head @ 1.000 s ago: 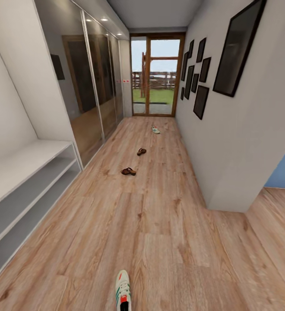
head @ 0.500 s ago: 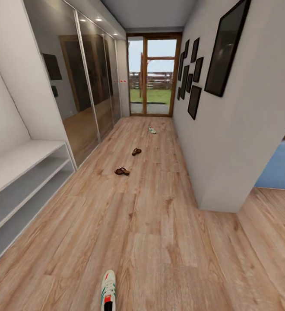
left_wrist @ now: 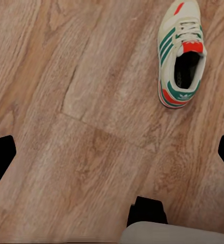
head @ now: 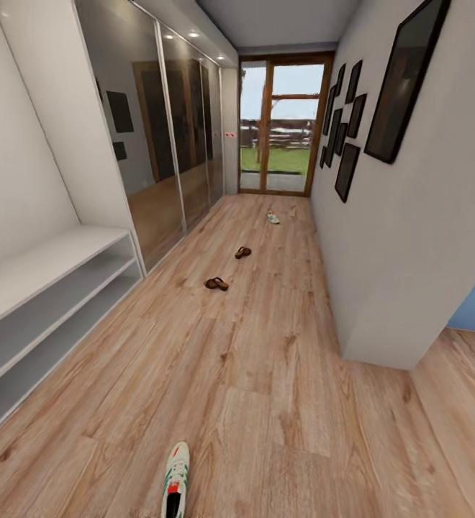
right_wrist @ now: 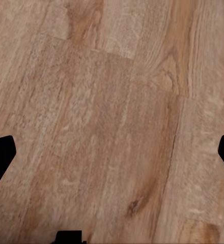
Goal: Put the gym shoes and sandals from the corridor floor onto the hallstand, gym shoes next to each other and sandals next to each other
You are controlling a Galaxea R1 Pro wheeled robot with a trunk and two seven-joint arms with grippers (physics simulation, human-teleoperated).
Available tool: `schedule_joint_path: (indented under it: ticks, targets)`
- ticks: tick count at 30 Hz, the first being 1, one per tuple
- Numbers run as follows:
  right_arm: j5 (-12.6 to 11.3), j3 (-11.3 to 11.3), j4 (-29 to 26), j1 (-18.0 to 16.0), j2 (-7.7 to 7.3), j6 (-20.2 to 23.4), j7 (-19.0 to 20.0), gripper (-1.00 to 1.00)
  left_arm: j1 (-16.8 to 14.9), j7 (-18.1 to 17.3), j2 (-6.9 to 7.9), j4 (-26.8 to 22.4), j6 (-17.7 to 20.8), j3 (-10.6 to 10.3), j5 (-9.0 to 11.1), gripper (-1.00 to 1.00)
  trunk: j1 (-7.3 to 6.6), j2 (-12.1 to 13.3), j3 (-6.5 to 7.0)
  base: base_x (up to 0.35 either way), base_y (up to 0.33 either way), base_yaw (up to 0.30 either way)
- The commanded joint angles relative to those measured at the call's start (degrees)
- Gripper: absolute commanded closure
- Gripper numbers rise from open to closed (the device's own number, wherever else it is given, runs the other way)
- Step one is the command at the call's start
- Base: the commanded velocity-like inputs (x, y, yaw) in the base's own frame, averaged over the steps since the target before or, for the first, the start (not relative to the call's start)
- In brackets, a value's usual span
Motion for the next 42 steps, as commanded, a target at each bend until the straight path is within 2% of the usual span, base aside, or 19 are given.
schedule_joint_path:
  ticks: [1, 11, 15, 21, 24, 25, 27, 32, 33, 37, 39, 41, 42]
  targets:
    - [0.1, 0.0, 0.0, 0.0, -0.01, -0.2, 0.0, -1.0, 0.0, 0.0, 0.01, 0.0, -0.2, -0.1, 0.6, -1.0, 0.0, 0.0, -0.05, 0.0, -0.095, 0.263]
    - [0.1, 0.0, 0.1, 0.0, 0.0, -0.2, 0.0, -1.0, 0.0, 0.0, -0.06, -0.4, -0.3, -0.1, 0.5, -1.0, 0.0, 0.0, -0.05, 0.0, -0.013, 0.056]
    - [0.1, 0.0, -0.2, 0.0, 0.09, -0.1, 0.1, -1.0, -1.0, 0.1, -0.1, -0.8, -0.2, -0.2, 0.4, -1.0, 0.0, 0.0, -0.05, 0.0, -0.001, 0.003]
    - [0.0, -0.1, -7.2, -0.2, 0.17, 0.2, 0.4, -1.0, -8.5, -0.5, -0.07, -1.9, 0.6, -0.7, -0.2, -1.0, 0.0, 0.0, -0.05, 0.0, 0.0, 0.0]
    - [-0.1, -0.1, -13.2, -0.3, 0.17, 0.8, 0.5, -1.0, -13.0, -0.7, -0.17, -2.0, 1.5, -0.8, -0.3, -1.0, 0.0, 0.0, -0.05, 0.0, 0.0, 0.0]
    - [-0.1, -0.1, -16.1, -0.4, 0.18, 1.3, 0.5, -1.0, -15.0, -0.7, -0.36, -2.0, 2.4, -0.9, -0.3, -1.0, 0.0, 0.0, -0.05, 0.0, 0.0, 0.0]
    - [-0.1, -0.1, -18.9, -0.6, 0.2, 2.3, 0.5, -1.0, -16.7, -0.8, -0.56, -2.0, 3.8, -0.9, -0.4, -1.0, 0.0, 0.0, -0.05, 0.0, 0.0, 0.0]
    - [-0.2, -0.1, -25.1, -2.1, 0.24, 7.0, 0.5, -1.0, -19.0, -0.8, -0.89, -2.1, 7.2, -0.9, -0.9, -1.0, 0.0, 0.0, -0.05, 0.0, 0.0, 0.0]
    - [-0.3, -0.1, -29.9, -4.6, 0.26, 13.2, 0.6, -1.0, -19.7, -0.8, -0.85, -2.1, 8.5, -1.0, -1.1, -1.0, 0.0, 0.0, -0.05, 0.0, 0.0, 0.0]
    - [-0.4, -0.1, -33.0, -6.1, 0.14, 17.8, 1.1, -1.0, -19.7, -0.9, -0.83, -2.4, 8.7, -1.0, -1.2, -1.0, 0.0, 0.0, -0.05, 0.0, 0.0, 0.0]
    - [-0.5, -0.1, -33.5, -6.2, 0.11, 18.4, 1.5, -1.0, -19.7, -0.9, -0.83, -2.5, 8.7, -1.1, -1.2, -1.0, 0.0, 0.0, -0.05, 0.0, 0.0, 0.0]
    - [-0.5, -0.1, -34.5, -6.5, 0.06, 19.5, 3.5, -1.0, -19.6, -1.0, -0.85, -2.6, 8.8, -1.1, -1.3, -1.0, 0.0, 0.0, -0.05, 0.0, 0.0, 0.0]
    - [-0.4, -0.2, -35.1, -6.7, 0.03, 20.2, 5.8, -1.0, -19.6, -1.1, -0.82, -2.7, 8.8, -1.2, -1.5, -1.0, 0.0, 0.0, -0.05, 0.0, 0.0, 0.0]
